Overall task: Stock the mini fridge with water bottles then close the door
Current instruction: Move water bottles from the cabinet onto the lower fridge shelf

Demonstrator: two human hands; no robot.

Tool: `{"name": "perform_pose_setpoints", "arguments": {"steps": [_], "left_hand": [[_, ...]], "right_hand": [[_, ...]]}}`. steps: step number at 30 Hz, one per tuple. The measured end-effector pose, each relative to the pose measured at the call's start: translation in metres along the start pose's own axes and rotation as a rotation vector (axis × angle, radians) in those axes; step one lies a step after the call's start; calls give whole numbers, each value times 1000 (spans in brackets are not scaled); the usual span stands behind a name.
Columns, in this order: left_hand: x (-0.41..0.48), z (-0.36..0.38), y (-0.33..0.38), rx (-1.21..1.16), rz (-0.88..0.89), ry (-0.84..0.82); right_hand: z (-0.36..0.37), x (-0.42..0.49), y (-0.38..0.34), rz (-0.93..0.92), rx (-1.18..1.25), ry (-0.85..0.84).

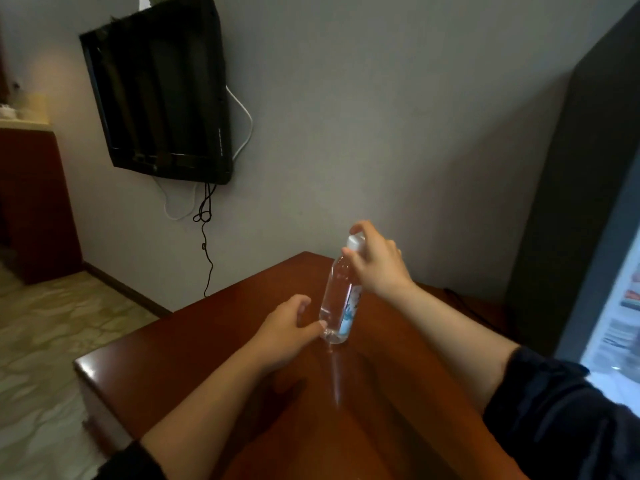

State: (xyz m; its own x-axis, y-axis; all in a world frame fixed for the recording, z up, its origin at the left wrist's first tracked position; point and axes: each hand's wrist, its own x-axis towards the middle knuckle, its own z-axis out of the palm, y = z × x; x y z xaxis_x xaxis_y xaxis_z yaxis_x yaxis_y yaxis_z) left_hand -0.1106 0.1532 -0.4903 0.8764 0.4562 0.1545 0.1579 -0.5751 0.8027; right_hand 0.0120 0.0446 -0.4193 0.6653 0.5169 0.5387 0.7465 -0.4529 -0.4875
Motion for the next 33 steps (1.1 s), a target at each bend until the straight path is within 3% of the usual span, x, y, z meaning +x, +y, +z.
{"name": "perform_pose_setpoints", "arguments": {"steps": [3, 7, 15, 23, 29, 33], "left_hand": [[-17, 9, 19, -56, 50, -16], [-44, 25, 48, -232, 150, -184], [-94, 56, 101, -383, 267, -201], [-135, 125, 149, -345, 337, -179], [-139, 185, 188, -358, 360, -149], [-140, 218, 213, -362, 381, -208]], "right_hand": [[-30, -18, -6, -26, 55, -54], [-77, -51, -18, -109, 74, -92], [-160, -110, -16, -158, 80, -51], [-209, -187, 32, 38, 232, 22], [-251, -223, 68, 202, 130, -36], [-277, -240, 85, 248, 16, 32]]}}
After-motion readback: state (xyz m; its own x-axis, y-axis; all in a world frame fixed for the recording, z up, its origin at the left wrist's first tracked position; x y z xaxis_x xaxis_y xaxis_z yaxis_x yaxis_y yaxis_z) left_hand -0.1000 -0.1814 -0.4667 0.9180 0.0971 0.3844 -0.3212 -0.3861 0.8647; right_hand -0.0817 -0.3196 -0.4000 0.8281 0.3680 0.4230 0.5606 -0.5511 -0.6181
